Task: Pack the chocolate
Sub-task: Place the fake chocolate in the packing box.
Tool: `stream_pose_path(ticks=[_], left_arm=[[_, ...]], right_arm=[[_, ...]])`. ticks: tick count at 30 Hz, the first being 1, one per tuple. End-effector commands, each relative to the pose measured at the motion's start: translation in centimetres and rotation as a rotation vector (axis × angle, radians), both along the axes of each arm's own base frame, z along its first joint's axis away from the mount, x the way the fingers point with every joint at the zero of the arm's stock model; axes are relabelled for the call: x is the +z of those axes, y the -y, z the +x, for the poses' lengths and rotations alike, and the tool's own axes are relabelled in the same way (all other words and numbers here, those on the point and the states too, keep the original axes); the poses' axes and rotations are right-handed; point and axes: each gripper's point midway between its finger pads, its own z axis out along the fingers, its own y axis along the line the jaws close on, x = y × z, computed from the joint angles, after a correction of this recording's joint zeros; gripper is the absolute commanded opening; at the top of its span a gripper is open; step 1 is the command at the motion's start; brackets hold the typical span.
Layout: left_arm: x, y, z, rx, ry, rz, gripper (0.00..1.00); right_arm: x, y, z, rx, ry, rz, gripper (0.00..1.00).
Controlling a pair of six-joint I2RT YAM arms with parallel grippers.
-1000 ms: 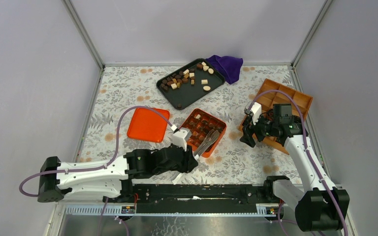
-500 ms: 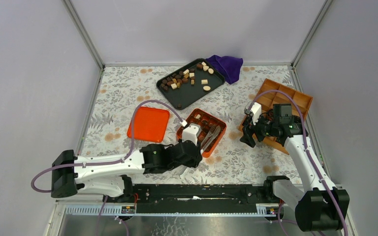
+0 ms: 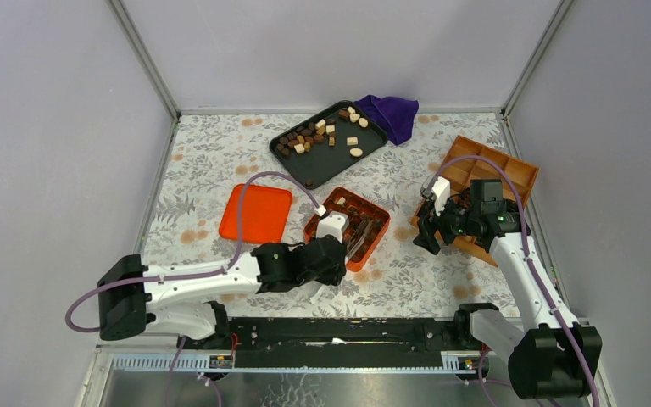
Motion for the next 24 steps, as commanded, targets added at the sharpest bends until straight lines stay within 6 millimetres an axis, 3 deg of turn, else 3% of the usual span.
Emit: stream_pose_path(ticks=[1,16,24], left_arm=[[1.5,1.5,0.8,-0.016,0.027,-0.054,0.12],[1.2,1.4,1.5,0.006,0.029,-0.033,0.44],[2.5,1.4,1.7,0.016,0.047,-0.071,0.46]], right_arm=[[0.5,-0.5,-0.3,0.029,0.016,0.014,0.83],[0.5,-0.5,-0.3,0.031,0.017,0.015,0.83],[0.5,-0.5,-0.3,0.033,0.018,0.017,0.83]])
